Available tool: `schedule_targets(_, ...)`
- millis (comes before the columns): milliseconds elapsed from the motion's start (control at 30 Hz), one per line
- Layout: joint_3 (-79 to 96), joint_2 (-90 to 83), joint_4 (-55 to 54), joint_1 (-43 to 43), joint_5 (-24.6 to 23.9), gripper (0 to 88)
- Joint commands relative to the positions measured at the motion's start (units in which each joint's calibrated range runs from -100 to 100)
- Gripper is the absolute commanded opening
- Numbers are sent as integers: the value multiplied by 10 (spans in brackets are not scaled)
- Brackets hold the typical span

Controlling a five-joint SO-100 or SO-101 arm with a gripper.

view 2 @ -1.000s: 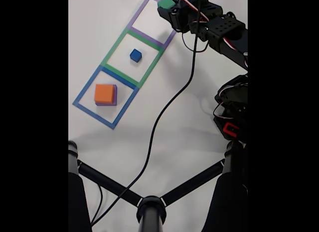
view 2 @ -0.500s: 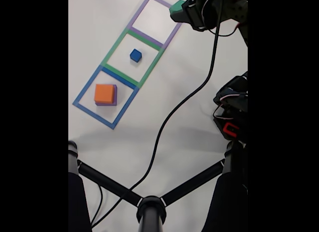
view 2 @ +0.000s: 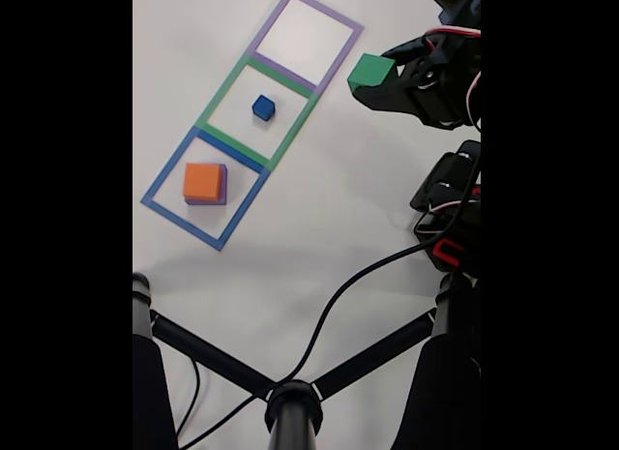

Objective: Tower of hanoi

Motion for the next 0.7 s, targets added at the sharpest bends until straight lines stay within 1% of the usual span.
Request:
schedule_targets(0, -22, -2, 3, -34, 0, 72)
schedule_targets(167, 18, -4, -32, -86, 0, 73)
schedule_targets(267, 88, -13, -96, -114, 0, 74)
schedule_targets(333, 153, -20, -158, -127, 0, 76)
schedule_targets(567, 419, -24, -465, -160, 0, 82)
schedule_targets(667, 536, -11, -637, -178, 0, 80)
